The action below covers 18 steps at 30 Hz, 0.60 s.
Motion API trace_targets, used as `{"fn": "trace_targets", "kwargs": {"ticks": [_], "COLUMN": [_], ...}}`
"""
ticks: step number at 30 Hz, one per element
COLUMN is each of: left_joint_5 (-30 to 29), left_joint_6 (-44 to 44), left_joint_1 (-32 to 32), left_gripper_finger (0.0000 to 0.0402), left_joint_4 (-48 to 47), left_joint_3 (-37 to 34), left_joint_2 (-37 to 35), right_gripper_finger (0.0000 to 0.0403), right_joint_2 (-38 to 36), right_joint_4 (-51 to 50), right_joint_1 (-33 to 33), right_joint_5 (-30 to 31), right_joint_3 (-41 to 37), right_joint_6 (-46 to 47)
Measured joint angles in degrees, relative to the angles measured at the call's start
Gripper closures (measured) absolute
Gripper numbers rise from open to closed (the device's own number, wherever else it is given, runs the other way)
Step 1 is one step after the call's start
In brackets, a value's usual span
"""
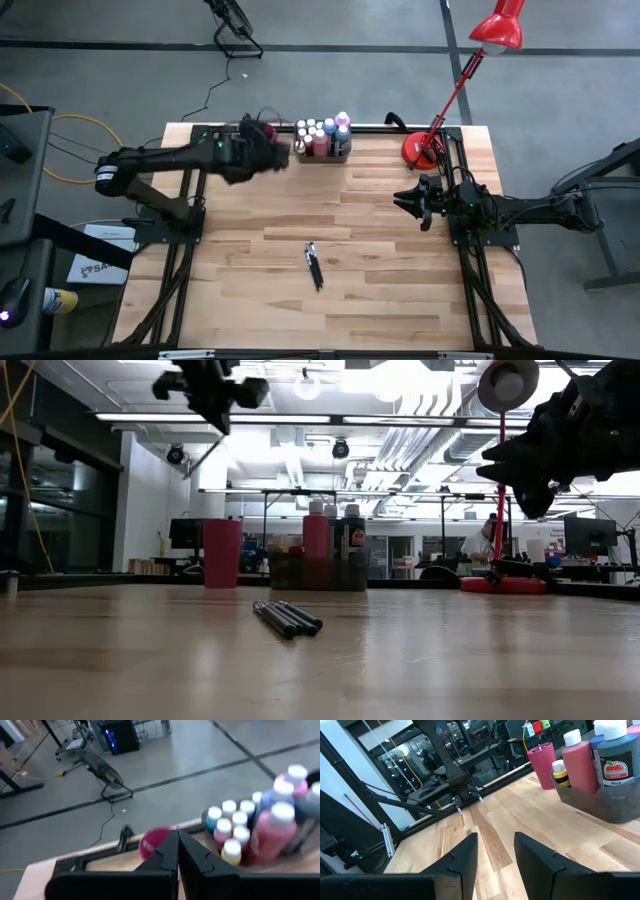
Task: Pick & Place Paint Supplies
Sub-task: Put the black paint brush into the pink cup
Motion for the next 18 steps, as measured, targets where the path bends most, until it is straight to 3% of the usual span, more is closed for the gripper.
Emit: {"fn": "trace_targets", "kwargs": {"ticks": [8,18], "left_joint_5": [5.6,16.4], "left_joint_6": [22.2,33.0], "left_joint_1": [11.6,22.4], "left_gripper_finger": [0.0401,0.0401], "left_joint_4": [23.3,29.3], "left_joint_3": [0.1,0.1], "left_joint_2": [2.1,7.3], "right_gripper_finger": [0.028,0.028], "right_joint_2": [0.0,0.0], "right_joint_4": [0.0,0.0], "right_joint_1": [0.0,0.0], "right_joint_5": [0.0,0.0], "right_joint_3": [0.0,0.0], "right_joint_6": [0.0,0.0]}}
